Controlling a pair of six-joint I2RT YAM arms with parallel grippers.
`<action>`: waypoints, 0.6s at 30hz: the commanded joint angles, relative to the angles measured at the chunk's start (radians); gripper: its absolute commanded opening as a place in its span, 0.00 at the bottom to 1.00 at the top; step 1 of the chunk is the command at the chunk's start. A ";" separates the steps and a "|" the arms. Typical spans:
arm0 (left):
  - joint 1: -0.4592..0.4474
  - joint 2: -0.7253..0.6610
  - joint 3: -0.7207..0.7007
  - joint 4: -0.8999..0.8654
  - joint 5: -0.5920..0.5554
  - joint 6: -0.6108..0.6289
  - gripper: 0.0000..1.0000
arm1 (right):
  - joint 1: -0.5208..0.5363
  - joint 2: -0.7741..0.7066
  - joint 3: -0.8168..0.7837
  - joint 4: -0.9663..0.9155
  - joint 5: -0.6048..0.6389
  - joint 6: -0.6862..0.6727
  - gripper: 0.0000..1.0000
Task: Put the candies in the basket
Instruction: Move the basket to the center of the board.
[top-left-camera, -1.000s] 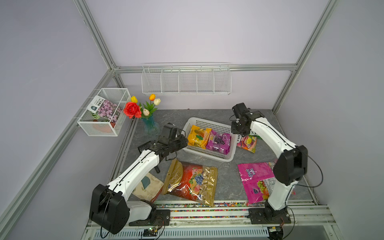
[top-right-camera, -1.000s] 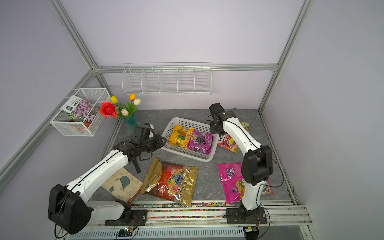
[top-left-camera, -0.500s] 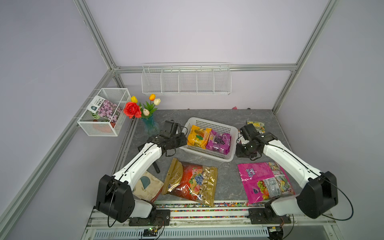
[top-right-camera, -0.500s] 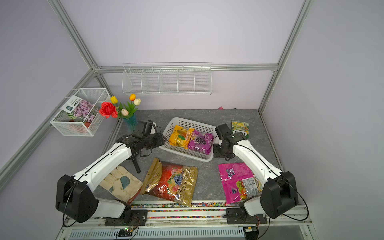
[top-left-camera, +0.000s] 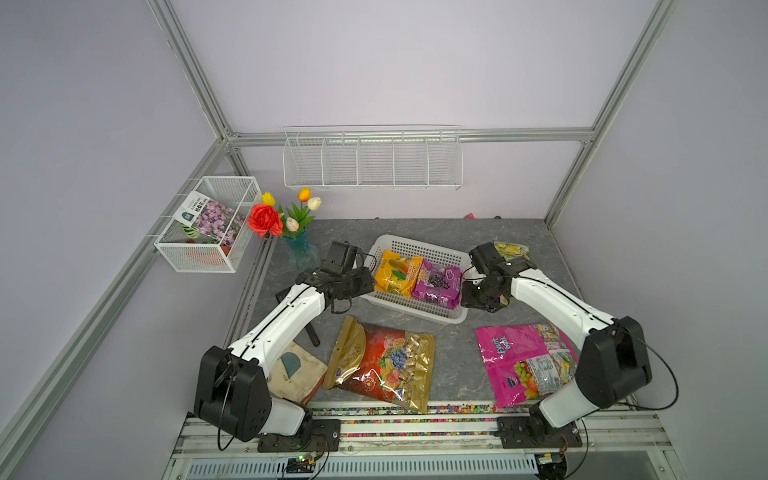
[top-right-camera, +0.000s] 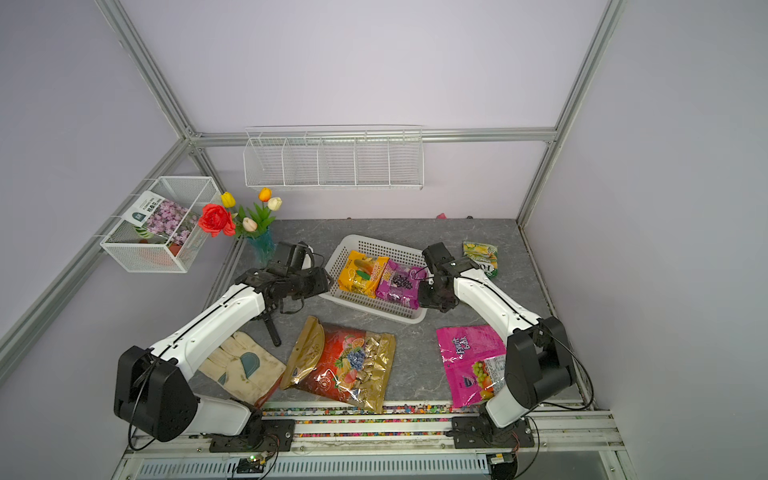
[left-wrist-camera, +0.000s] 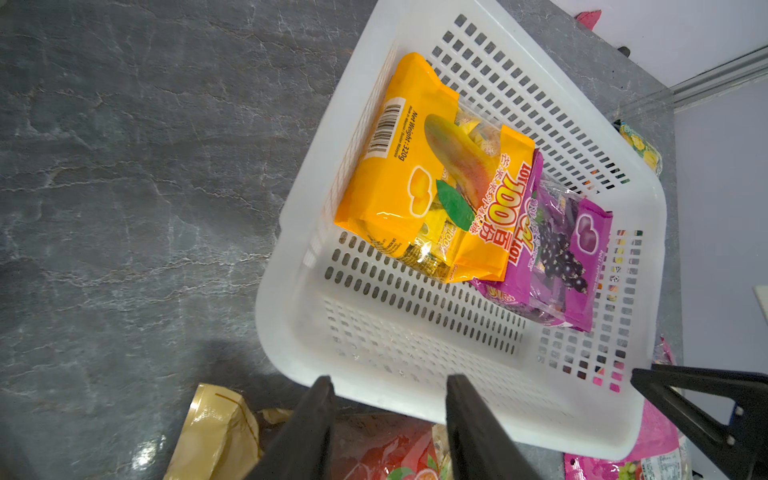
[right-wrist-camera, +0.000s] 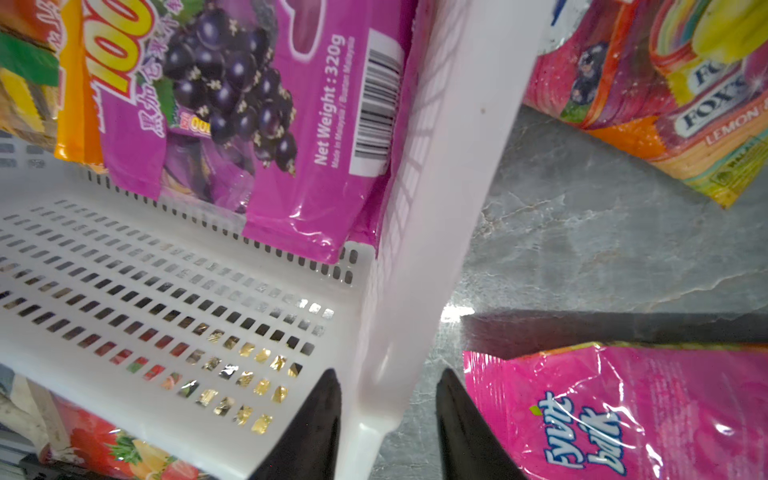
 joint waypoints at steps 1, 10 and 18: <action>0.006 -0.014 -0.004 -0.002 -0.020 0.020 0.47 | 0.004 0.065 0.023 -0.010 -0.005 -0.002 0.36; 0.007 -0.026 -0.038 0.047 0.002 0.020 0.47 | 0.002 0.212 0.187 -0.071 0.064 -0.156 0.15; 0.007 -0.033 -0.055 0.088 0.040 0.023 0.47 | 0.000 0.346 0.373 -0.087 0.151 -0.157 0.21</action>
